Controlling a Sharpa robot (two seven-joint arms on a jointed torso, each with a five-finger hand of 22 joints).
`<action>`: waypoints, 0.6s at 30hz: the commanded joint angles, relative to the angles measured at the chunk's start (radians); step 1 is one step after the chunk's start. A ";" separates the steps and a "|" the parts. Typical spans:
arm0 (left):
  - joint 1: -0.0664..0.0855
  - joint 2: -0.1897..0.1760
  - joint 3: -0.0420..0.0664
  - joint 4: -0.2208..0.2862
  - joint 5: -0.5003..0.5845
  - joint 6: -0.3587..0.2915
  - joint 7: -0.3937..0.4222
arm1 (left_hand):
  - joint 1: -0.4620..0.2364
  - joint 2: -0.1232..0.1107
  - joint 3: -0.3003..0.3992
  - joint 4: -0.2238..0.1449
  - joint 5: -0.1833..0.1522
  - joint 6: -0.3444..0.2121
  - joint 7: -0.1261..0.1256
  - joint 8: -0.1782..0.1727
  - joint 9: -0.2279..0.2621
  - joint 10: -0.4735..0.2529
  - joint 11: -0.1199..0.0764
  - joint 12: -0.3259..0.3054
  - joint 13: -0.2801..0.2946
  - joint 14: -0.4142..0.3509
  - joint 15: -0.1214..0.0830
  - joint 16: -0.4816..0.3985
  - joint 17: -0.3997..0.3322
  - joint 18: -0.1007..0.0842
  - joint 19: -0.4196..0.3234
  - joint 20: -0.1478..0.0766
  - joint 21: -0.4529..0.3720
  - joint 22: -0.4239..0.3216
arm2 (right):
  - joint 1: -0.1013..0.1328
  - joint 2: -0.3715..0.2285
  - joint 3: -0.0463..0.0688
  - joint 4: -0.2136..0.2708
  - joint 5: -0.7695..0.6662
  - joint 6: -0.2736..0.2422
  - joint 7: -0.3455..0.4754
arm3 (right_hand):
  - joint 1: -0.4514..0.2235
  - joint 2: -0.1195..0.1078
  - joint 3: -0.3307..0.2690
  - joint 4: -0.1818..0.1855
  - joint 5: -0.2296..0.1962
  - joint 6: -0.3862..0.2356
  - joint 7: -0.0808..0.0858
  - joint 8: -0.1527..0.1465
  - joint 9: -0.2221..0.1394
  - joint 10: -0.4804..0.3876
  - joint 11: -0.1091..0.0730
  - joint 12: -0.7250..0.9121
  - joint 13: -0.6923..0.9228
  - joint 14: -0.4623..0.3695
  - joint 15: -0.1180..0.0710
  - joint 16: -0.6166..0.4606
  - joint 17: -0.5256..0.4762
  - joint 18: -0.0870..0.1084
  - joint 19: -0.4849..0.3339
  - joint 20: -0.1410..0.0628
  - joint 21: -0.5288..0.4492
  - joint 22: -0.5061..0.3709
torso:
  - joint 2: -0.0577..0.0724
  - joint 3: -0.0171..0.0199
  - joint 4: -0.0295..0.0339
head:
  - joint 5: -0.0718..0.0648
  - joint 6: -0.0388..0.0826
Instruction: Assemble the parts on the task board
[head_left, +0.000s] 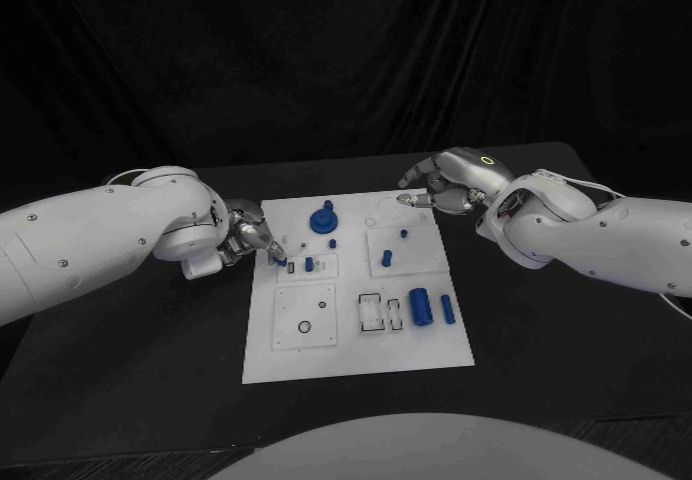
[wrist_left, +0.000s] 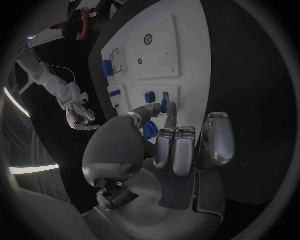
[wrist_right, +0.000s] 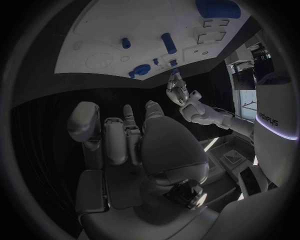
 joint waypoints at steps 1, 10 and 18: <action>-0.006 0.003 0.001 0.001 0.010 -0.010 -0.005 | 0.002 0.011 0.020 -0.016 0.006 0.002 -0.005 -0.005 0.000 0.104 -0.001 0.003 0.263 0.104 0.000 0.003 0.263 0.008 0.002 -0.002 -0.003 0.116 | -0.002 0.000 0.001 0.002 0.000 0.000 -0.017 | 0.010 0.002 0.002 -0.004 0.005 0.008 -0.001 -0.005 -0.001 0.010 -0.001 -0.006 0.014 0.035 -0.006 -0.005 0.047 0.018 -0.009 0.001 -0.003 0.123 | -0.001 -0.0002 -0.0007 | 0.003 0.000; -0.016 0.012 0.000 -0.004 0.010 -0.022 -0.001 | 0.002 0.014 0.020 -0.016 0.011 0.002 -0.005 -0.005 0.000 0.104 -0.001 0.003 0.263 0.104 0.000 0.003 0.263 0.008 0.002 -0.002 -0.003 0.116 | -0.002 0.001 0.001 0.001 0.000 0.000 -0.017 | 0.010 0.002 0.002 -0.004 0.005 0.008 -0.001 -0.005 -0.001 0.010 -0.001 -0.006 0.014 0.035 -0.006 -0.005 0.047 0.018 -0.009 0.001 -0.003 0.123 | 0.000 -0.0004 0.0002 | 0.005 0.000; -0.019 0.022 0.000 -0.009 0.010 -0.028 0.007 | 0.003 0.015 0.020 -0.016 0.012 0.002 -0.005 -0.005 0.000 0.104 -0.001 0.003 0.263 0.104 0.000 0.003 0.263 0.008 0.002 -0.002 -0.004 0.116 | -0.002 0.002 0.001 0.001 0.000 0.000 -0.018 | 0.012 0.002 0.002 -0.003 0.008 0.009 -0.001 -0.005 -0.001 0.009 0.000 -0.008 0.013 0.035 -0.006 -0.006 0.045 0.018 -0.009 0.001 -0.005 0.123 | 0.000 -0.0003 0.0012 | 0.006 0.000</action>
